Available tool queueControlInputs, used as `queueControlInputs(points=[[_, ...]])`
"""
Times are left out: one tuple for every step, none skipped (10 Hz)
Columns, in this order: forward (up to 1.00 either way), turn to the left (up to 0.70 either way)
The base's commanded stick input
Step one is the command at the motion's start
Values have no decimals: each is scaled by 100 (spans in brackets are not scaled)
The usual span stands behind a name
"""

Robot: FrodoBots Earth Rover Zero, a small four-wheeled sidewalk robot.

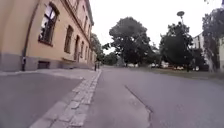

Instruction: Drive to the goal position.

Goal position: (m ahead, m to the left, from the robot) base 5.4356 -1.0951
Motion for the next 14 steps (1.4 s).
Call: queueControlInputs(points=[[45,-25],[45,-25],[45,-25],[45,-25],[45,-25],[45,-25],[45,-25],[45,-25],[45,-25],[45,-25],[45,-25],[45,-25],[45,-25],[45,-25]])
